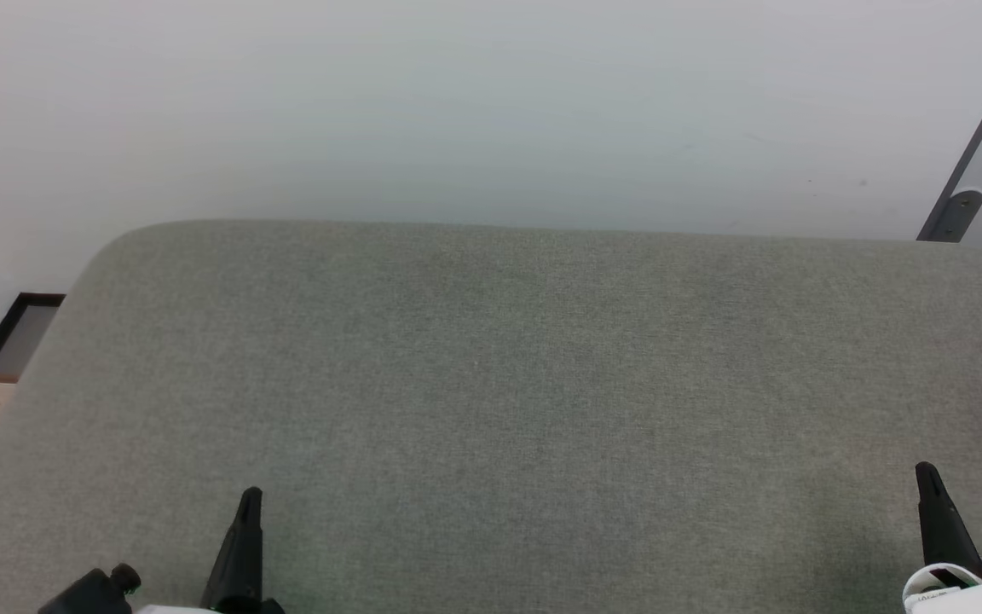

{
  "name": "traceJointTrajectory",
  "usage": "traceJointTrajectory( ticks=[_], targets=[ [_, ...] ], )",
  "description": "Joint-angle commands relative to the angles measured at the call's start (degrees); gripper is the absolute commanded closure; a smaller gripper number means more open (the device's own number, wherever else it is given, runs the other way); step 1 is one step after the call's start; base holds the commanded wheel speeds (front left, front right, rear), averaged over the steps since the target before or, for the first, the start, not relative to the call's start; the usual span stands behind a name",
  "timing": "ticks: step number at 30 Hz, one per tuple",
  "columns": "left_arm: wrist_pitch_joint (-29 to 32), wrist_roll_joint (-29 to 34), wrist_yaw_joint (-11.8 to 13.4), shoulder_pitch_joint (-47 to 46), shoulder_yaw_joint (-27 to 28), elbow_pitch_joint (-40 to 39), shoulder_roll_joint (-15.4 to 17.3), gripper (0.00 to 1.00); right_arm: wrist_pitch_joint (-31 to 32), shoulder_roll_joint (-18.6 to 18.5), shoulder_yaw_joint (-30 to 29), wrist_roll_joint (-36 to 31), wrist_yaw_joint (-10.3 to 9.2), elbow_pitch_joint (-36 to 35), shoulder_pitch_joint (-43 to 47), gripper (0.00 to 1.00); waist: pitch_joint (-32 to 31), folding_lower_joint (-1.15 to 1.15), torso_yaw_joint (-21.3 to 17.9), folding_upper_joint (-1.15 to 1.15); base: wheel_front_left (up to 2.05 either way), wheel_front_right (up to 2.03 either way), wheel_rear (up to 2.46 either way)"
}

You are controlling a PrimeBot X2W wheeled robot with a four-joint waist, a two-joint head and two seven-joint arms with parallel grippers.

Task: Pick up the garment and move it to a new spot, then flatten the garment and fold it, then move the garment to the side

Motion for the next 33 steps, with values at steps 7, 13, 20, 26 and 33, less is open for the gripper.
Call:
traceJointTrajectory(
  ticks=[7,13,20,26,33],
  targets=[
    [1.5,-5.6,-0.1,-2.2,0.7,0.3,-0.1,1.0,1.4,0.3,-0.5,5.4,-0.03,0.3,-2.2,1.0,0.1,0.0,-0.3,0.0,0.0,0.0,0.0],
    [2.6,-9.5,-0.1,-3.1,1.0,0.9,-0.4,1.0,2.4,0.7,-0.6,9.0,-0.03,0.9,-2.9,1.0,0.3,0.0,-0.5,0.0,0.0,0.0,0.0],
    [3.8,-13.8,-0.1,-4.2,1.5,1.7,-0.7,1.0,3.5,1.1,-0.6,13.1,-0.03,1.7,-3.7,1.0,0.4,0.0,-0.8,0.0,0.0,0.0,0.0],
    [4.7,-17.1,-0.1,-4.9,1.8,2.2,-0.9,1.0,4.4,1.4,-0.7,16.3,-0.04,2.2,-4.3,1.0,0.5,0.0,-1.0,0.0,0.0,0.0,0.0],
    [5.9,-20.8,-0.1,-5.8,2.2,2.9,-1.2,1.0,5.5,1.8,-0.7,19.8,-0.04,2.9,-5.2,1.0,0.6,0.0,-1.3,0.0,0.0,0.0,0.0]
  ],
)
